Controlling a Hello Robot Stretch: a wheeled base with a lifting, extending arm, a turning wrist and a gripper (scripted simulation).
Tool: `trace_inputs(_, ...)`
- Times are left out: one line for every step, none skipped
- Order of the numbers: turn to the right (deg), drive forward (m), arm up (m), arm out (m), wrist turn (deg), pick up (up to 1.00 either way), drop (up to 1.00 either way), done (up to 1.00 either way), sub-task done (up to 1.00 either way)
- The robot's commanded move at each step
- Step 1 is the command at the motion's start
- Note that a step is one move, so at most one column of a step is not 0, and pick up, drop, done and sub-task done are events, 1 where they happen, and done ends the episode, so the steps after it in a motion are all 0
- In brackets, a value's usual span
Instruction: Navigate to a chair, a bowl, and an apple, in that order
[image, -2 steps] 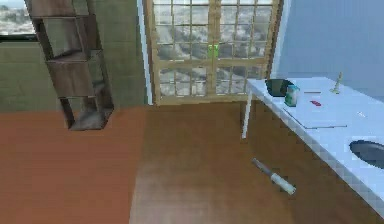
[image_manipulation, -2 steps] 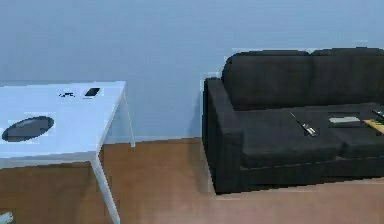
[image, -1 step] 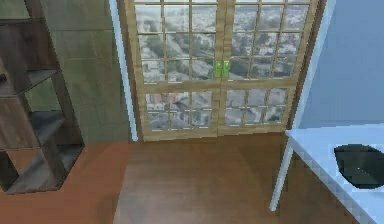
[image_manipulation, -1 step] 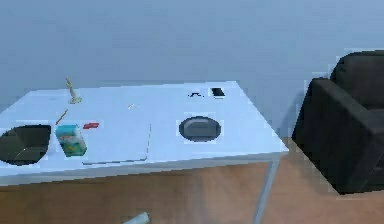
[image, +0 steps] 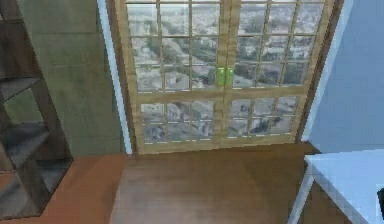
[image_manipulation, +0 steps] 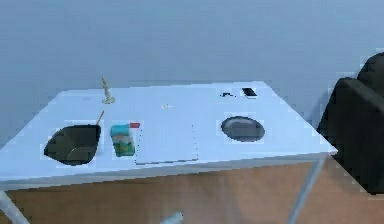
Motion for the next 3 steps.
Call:
trace_inputs(45.0,0.0,0.0,0.0,0.0,0.0,0.0,0.0,0.0)
trace_inputs(12.0,0.0,0.0,0.0,0.0,0.0,0.0,0.0,0.0)
trace_inputs(0.0,0.0,0.0,0.0,0.0,0.0,0.0,0.0,1.0)
